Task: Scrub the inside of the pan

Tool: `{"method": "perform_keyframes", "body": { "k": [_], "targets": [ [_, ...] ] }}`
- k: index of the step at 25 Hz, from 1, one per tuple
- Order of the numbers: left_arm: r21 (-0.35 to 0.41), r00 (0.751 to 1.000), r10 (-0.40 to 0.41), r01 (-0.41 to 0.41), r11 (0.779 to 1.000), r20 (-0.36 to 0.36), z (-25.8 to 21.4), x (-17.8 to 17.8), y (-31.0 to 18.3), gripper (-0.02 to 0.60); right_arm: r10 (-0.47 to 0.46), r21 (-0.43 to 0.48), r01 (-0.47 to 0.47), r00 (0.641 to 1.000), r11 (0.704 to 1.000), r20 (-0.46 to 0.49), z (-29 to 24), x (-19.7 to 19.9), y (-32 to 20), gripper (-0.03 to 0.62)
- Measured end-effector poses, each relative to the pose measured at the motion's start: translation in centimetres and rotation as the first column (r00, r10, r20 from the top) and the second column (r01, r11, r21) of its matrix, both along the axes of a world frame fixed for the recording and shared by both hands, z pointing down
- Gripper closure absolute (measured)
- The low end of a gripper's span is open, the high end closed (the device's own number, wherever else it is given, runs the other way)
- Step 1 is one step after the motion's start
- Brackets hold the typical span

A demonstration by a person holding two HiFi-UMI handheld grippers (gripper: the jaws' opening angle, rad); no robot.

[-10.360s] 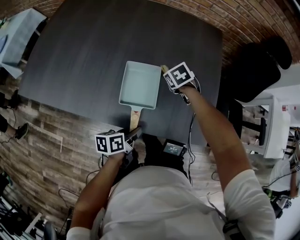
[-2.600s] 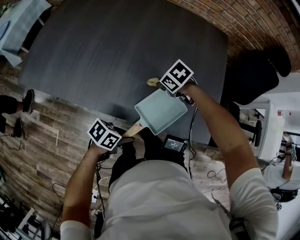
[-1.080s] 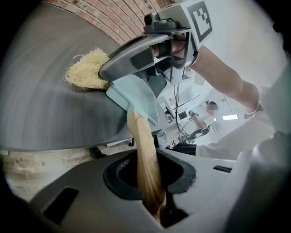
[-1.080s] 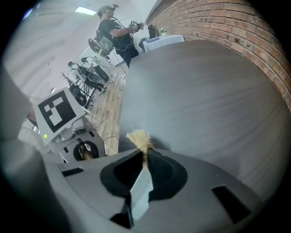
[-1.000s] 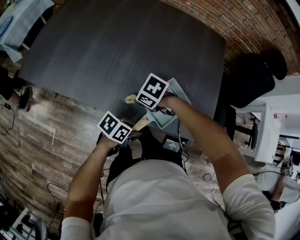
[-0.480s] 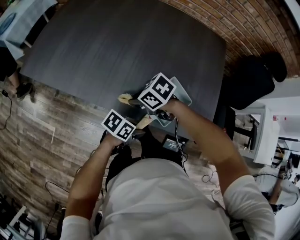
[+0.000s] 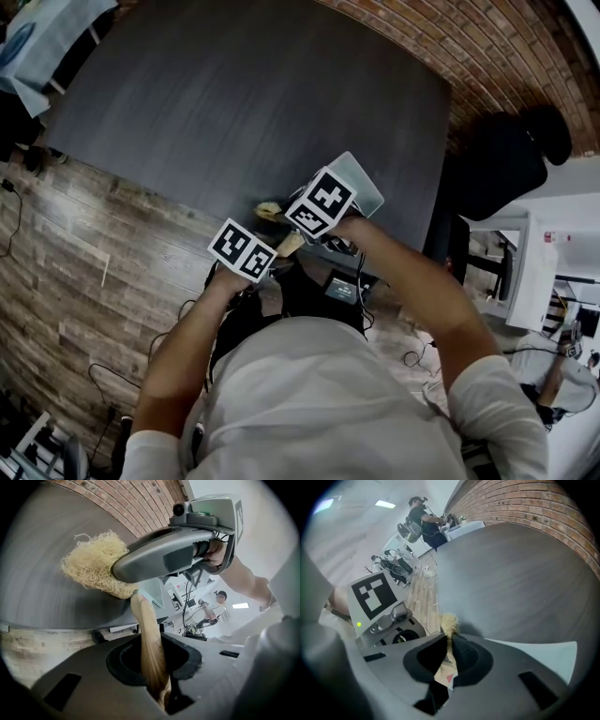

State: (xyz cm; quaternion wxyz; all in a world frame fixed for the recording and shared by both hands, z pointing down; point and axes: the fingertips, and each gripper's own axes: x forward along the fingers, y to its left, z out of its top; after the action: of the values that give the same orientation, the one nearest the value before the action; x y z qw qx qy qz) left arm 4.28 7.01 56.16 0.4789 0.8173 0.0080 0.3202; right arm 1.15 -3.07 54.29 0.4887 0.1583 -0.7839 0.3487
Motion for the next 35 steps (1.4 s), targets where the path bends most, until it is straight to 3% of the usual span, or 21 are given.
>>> {"method": "perform_keyframes", "body": {
  "k": [7,19,28,35],
  "targets": [
    [-0.007,1.000,-0.024,0.024,1.000,0.001,0.0,0.4,0.4,0.499,-0.111,0.112,0.131,0.979,0.985,-0.169,1.3,1.6,-0.9,0.556],
    [-0.014,0.999,-0.037,0.037,0.999,0.000,-0.1,0.5,0.6,0.499,-0.213,0.275,0.272,0.951,0.922,-0.224,0.7,0.4,-2.7,0.556],
    [-0.048,0.998,-0.066,0.065,0.997,-0.013,-0.2,0.5,1.0,0.499,-0.162,0.426,0.235,0.966,0.874,-0.200,-1.6,-2.5,-6.5,0.556],
    [-0.053,0.994,-0.106,0.104,0.993,-0.022,-0.1,0.4,1.1,0.499,-0.048,0.486,0.085,0.995,0.870,-0.089,-4.4,-2.8,-7.9,0.556]
  ]
}}
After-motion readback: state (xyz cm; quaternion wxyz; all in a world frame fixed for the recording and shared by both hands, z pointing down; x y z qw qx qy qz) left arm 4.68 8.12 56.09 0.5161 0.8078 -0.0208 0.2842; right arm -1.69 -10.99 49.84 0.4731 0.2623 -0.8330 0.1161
